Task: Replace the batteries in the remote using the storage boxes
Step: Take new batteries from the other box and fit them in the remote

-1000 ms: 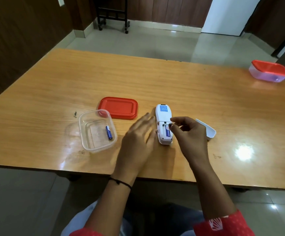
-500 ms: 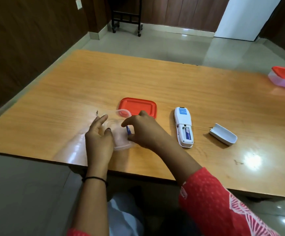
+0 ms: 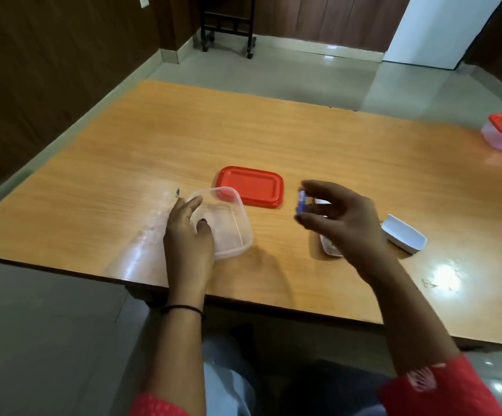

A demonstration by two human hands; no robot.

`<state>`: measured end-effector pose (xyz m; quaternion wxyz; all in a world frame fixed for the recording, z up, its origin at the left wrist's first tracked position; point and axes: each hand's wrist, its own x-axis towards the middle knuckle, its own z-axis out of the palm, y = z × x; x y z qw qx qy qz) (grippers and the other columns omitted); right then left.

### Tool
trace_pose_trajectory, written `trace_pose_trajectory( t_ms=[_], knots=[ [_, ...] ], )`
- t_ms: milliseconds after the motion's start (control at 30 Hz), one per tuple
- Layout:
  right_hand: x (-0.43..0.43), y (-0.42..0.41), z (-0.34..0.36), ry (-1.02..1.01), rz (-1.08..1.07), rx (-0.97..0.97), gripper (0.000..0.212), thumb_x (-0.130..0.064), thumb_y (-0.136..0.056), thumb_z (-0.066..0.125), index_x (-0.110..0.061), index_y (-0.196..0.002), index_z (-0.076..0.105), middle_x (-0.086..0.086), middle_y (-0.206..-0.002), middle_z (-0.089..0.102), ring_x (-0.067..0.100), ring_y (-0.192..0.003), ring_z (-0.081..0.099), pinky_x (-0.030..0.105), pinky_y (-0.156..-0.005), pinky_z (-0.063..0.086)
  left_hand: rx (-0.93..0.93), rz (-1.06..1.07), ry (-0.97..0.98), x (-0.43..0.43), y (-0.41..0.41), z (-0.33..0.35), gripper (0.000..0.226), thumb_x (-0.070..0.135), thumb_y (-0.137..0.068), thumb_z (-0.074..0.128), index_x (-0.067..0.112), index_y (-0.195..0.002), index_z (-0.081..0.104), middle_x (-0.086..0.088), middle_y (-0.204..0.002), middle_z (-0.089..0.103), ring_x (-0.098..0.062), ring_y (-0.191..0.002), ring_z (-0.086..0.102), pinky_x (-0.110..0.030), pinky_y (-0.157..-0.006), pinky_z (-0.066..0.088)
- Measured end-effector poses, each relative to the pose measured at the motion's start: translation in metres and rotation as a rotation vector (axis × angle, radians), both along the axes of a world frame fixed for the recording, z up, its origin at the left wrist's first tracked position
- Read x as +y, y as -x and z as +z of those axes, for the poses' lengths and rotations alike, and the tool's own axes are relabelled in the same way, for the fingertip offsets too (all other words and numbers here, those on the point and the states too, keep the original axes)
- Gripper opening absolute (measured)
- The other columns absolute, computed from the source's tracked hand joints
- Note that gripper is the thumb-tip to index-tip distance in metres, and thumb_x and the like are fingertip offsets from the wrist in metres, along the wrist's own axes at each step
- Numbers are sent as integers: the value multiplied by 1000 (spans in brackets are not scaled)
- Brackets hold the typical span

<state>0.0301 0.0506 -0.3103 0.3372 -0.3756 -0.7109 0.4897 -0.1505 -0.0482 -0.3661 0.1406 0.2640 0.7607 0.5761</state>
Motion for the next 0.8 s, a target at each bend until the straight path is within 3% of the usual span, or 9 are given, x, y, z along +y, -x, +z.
trace_pose_trajectory(
  t_ms=[133,200,267,467,633,800],
  knots=[
    [15,-55,-6,114,-233,22,38,1,-81,67,-16,-116,63,-2,-109,69,8,-88,70,26,-80,58,281,-13,19,6,-18,8,41,-2,-91,45,14,-127,57,-3,-153,34,-13,-145,20,-28,-114,24],
    [21,-68,-10,139,-274,16,26,-6,-86,63,-16,-110,67,3,-101,71,14,-87,70,30,-78,57,397,-108,-28,14,-33,12,38,-1,-91,47,13,-125,59,-3,-150,39,-14,-144,21,-37,-117,24],
    [23,-74,-15,149,-289,40,18,-11,-88,61,-15,-104,69,4,-95,72,17,-88,70,32,-75,57,448,-201,-75,24,-51,13,36,-1,-91,50,12,-122,62,-3,-145,44,-13,-143,24,-35,-117,25],
    [30,-69,-36,188,-366,158,27,-25,-95,53,-4,-90,69,13,-84,71,14,-73,68,27,-58,55,424,-545,3,42,-98,10,41,2,-91,52,19,-128,57,4,-142,48,-4,-139,29,-16,-109,23],
    [34,-59,-47,117,-450,166,25,-14,-97,49,3,-94,67,9,-74,69,6,-63,67,21,-49,52,381,-695,134,49,-117,0,47,12,-93,53,22,-138,46,5,-148,42,-5,-138,32,-24,-112,29],
    [31,-44,-49,-144,-413,-54,15,-11,-92,55,-14,-94,69,-2,-75,70,9,-68,68,28,-61,54,342,-688,204,54,-118,-1,56,20,-91,59,18,-143,39,3,-149,42,-7,-135,37,-28,-112,32]
  ],
)
